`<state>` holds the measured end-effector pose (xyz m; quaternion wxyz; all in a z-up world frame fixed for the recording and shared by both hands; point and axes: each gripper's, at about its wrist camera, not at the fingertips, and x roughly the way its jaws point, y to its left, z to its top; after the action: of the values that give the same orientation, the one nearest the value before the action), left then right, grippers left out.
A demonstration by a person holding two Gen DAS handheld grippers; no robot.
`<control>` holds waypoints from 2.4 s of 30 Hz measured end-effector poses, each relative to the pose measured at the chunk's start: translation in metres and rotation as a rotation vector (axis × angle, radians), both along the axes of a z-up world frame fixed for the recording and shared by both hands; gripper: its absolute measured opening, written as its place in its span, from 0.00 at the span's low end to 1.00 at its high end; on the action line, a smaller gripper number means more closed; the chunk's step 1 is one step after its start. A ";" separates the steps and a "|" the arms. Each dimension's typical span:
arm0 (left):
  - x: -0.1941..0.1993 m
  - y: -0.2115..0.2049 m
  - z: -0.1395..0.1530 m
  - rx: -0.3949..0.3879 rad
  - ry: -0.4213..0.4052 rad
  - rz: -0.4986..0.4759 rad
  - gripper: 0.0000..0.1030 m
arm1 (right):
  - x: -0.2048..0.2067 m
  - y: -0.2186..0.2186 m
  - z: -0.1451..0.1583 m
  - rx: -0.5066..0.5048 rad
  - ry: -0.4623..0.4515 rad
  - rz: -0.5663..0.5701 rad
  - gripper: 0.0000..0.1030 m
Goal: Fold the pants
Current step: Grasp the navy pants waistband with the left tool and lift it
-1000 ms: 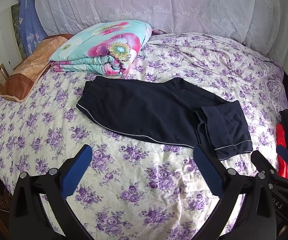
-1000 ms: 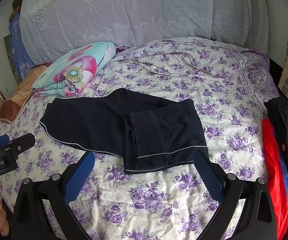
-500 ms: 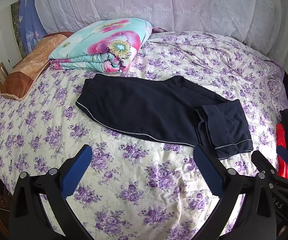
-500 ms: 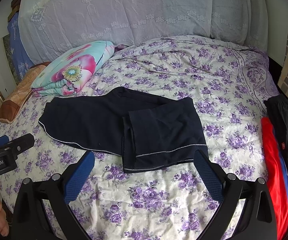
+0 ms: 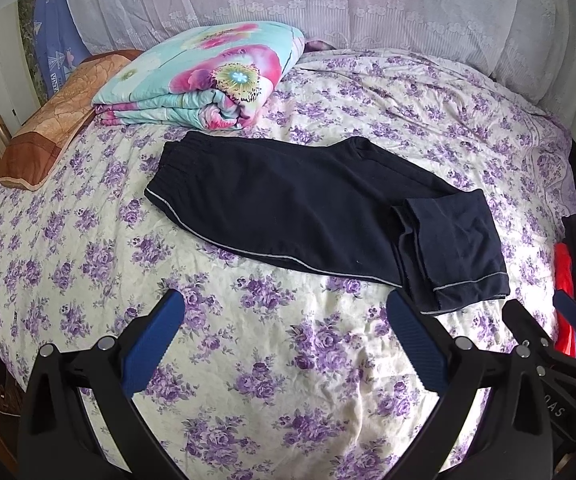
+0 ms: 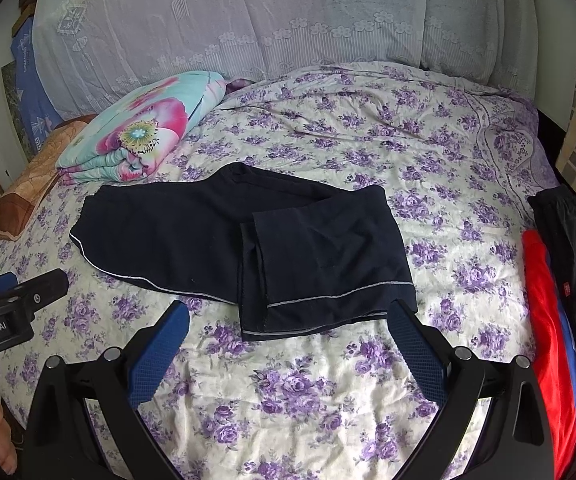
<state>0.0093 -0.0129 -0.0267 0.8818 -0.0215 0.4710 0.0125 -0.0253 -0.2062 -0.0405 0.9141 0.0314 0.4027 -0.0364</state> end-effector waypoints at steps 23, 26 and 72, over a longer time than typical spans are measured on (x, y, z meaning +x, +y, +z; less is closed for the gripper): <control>0.083 0.133 -0.094 -0.070 0.193 0.309 0.96 | 0.060 0.013 -0.067 -0.076 0.125 0.143 0.96; 0.102 0.148 -0.105 -0.115 0.203 0.329 0.96 | 0.069 0.015 -0.083 -0.120 0.174 0.154 0.96; 0.172 0.179 -0.127 -0.592 -0.058 0.336 0.25 | 0.119 -0.144 -0.103 0.503 0.128 -0.033 0.17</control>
<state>0.1811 0.1656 -0.1534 0.8359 -0.3543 0.4188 0.0196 0.0934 -0.3499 -0.1431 0.8494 0.2618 0.4557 0.0478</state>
